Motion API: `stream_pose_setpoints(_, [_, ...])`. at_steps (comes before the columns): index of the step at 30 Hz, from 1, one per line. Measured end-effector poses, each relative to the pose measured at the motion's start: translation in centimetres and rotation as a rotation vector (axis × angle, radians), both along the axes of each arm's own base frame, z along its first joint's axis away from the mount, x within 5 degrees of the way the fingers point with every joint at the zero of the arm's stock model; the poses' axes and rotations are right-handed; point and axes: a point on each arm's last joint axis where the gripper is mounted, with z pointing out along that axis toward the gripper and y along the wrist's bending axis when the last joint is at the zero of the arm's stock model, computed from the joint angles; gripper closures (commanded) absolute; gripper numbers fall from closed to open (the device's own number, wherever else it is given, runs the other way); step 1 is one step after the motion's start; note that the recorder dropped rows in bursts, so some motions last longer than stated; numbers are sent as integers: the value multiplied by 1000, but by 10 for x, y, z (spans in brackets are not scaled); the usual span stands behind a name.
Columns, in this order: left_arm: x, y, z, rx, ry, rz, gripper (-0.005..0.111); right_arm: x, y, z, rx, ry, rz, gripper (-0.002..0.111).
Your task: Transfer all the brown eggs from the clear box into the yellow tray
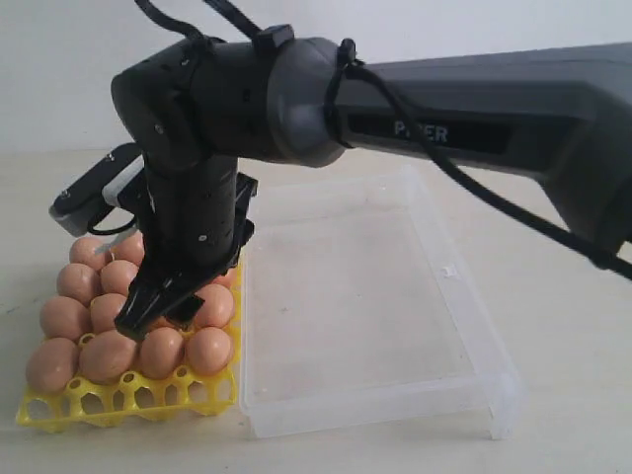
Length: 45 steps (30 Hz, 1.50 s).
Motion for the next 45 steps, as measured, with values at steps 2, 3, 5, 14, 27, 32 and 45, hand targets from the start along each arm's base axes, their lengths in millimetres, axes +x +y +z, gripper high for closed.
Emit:
stream_pose_setpoints(2, [0,0,0,0,0,0,107,1,-2,10,11,-35,-11,46])
stream_pose_setpoints(3, [0,0,0,0,0,0,107,2,-3,13,10,-52,-20,46])
stream_pose_setpoints(5, [0,0,0,0,0,0,107,4,-7,21,12,-88,-43,46])
stream_pose_setpoints(14, [0,0,0,0,0,0,107,9,-23,63,42,-247,-110,80])
stream_pose_setpoints(27, [0,0,0,0,0,0,107,33,-81,78,228,-366,-193,108])
stream_pose_setpoints(32, [0,0,0,0,0,0,107,36,-114,68,291,-399,-233,108])
stream_pose_setpoints(45, [0,0,0,0,0,0,107,15,-215,41,545,-571,-357,108])
